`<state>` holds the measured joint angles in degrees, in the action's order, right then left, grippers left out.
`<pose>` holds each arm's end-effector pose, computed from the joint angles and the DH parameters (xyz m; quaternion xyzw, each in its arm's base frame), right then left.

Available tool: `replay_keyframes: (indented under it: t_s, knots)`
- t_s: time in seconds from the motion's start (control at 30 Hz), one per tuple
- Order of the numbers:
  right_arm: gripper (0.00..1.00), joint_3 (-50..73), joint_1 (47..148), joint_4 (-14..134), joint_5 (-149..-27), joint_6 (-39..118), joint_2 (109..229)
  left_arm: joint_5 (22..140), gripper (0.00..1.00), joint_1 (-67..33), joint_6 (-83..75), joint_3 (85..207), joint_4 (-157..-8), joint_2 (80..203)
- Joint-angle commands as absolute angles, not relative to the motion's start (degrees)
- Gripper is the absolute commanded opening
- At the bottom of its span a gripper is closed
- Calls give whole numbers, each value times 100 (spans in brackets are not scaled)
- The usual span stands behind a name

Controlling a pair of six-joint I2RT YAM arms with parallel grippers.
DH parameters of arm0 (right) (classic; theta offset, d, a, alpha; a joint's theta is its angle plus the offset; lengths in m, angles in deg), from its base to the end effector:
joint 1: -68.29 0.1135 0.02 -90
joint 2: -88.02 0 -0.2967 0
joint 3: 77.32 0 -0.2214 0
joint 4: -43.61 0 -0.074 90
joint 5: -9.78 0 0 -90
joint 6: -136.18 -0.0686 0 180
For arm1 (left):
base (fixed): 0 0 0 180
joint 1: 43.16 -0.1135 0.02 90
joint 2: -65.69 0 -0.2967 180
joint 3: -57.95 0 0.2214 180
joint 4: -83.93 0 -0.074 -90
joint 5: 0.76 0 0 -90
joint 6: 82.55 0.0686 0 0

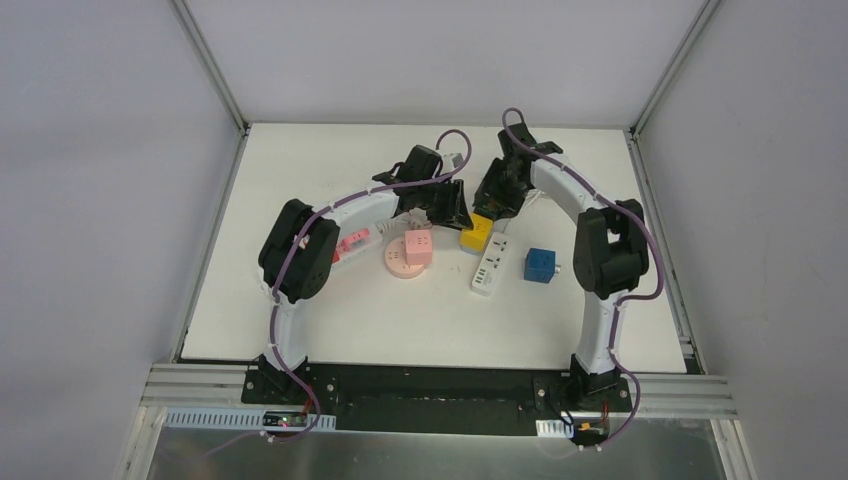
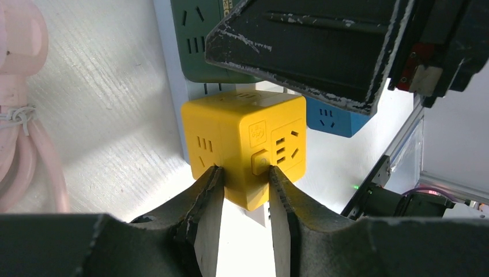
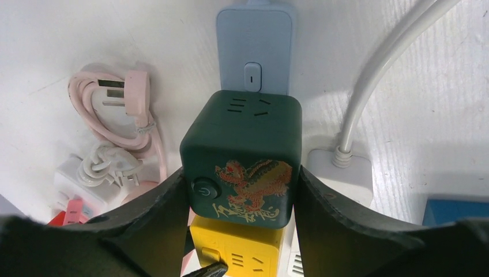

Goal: Pull the plug off the socket

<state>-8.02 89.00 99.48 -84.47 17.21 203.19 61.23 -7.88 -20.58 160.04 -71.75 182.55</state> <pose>0.4073 0.1594 0.2410 0.0601 0.9642 0.1400 0.2171 0.3672 -0.2992 0.2369 0.1592 0.8678 -0.4049 0.2403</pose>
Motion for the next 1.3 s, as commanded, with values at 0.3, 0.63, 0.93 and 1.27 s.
replay_keyframes:
  t_s: [0.3, 0.63, 0.93, 1.27]
  knots:
    - [0, -2388, 9008, 10787, -8307, 1744, 20602, 7040, 32, -722, -1629, 16054, -6351, 18778]
    - [0, -2165, 9518, 10895, -7111, 2183, 20726, 7048, 32, -731, -1640, 16136, -6271, 18853]
    - [0, -977, 8582, 9447, -9718, 1472, 19916, 7110, 30, -728, -1668, 16104, -6253, 18814]
    - [0, -1560, 9067, 10213, -8130, 1938, 20244, 7124, 30, -731, -1764, 16130, -6251, 18866]
